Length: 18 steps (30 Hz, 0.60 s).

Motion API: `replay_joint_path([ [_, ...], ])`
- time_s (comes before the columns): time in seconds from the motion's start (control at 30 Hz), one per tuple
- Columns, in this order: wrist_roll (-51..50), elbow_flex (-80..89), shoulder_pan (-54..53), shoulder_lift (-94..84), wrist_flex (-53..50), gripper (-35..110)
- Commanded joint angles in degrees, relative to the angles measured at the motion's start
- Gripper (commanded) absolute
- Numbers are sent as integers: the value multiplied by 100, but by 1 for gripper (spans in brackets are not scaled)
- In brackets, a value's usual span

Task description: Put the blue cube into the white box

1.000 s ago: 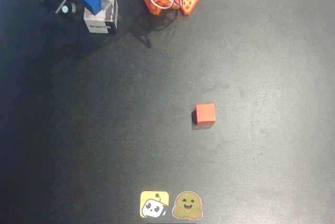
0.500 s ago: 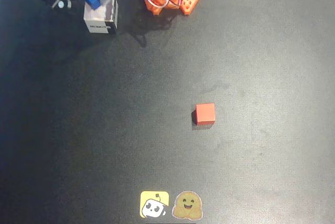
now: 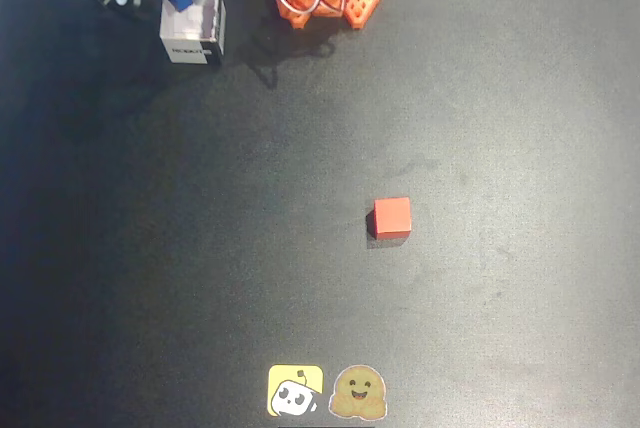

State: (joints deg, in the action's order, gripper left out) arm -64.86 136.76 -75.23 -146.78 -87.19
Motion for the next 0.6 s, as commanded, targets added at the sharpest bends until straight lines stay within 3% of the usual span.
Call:
replay_joint_path([
  [0.0, 18, 44, 35, -237, 167, 9],
  [0.57, 325, -237, 220, -193, 264, 18],
])
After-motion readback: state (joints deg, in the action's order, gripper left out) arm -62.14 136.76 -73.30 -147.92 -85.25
